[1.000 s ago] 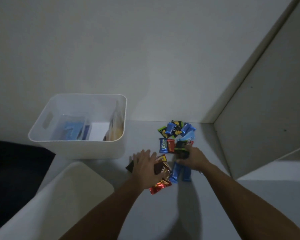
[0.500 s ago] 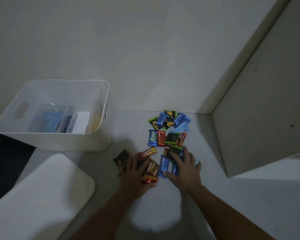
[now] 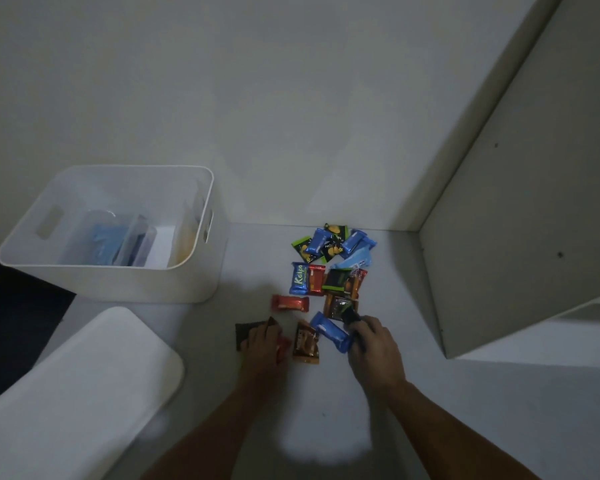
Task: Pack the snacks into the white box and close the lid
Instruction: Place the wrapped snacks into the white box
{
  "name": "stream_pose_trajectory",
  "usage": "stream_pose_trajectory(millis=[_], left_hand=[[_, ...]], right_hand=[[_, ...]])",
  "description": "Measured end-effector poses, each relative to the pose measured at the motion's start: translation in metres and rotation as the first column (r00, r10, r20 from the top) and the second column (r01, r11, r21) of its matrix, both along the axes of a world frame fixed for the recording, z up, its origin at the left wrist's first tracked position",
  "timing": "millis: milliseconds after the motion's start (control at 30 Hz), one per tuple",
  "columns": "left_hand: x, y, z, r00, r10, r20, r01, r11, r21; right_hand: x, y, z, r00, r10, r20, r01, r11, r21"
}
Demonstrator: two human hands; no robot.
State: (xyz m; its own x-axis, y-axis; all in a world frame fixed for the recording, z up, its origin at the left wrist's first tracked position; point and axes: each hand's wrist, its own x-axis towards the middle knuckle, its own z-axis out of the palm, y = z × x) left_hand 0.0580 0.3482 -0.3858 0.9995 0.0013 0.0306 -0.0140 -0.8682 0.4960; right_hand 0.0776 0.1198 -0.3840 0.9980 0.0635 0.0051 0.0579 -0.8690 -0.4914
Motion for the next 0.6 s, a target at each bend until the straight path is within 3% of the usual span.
stream_pose_trajectory(millis=[167,400,533,600], left_hand=[[0.001,-0.003,0.021,0.999,0.044,-0.013,-0.045,0.991,-0.128],[0.028,0.002,0.078,0.98,0.042,0.197,0.013,0.963,-0.27],[0.047,0.03,0.126,0.921,0.001,0.39,0.123,0.948,-0.294],[0.056,0.049,0.154,0.917,0.105,0.385,0.071,0.906,-0.417]], right_hand=[[0.007,0.003,0.03,1.0,-0.009,0.027,0.006,0.993,0.117],[0.051,0.042,0.104,0.993,0.039,0.109,-0.07,0.954,0.293],[0.076,0.092,0.156,0.988,0.06,0.142,-0.111,0.915,0.387],[0.086,0.121,0.182,0.983,0.081,0.164,-0.142,0.904,0.402]])
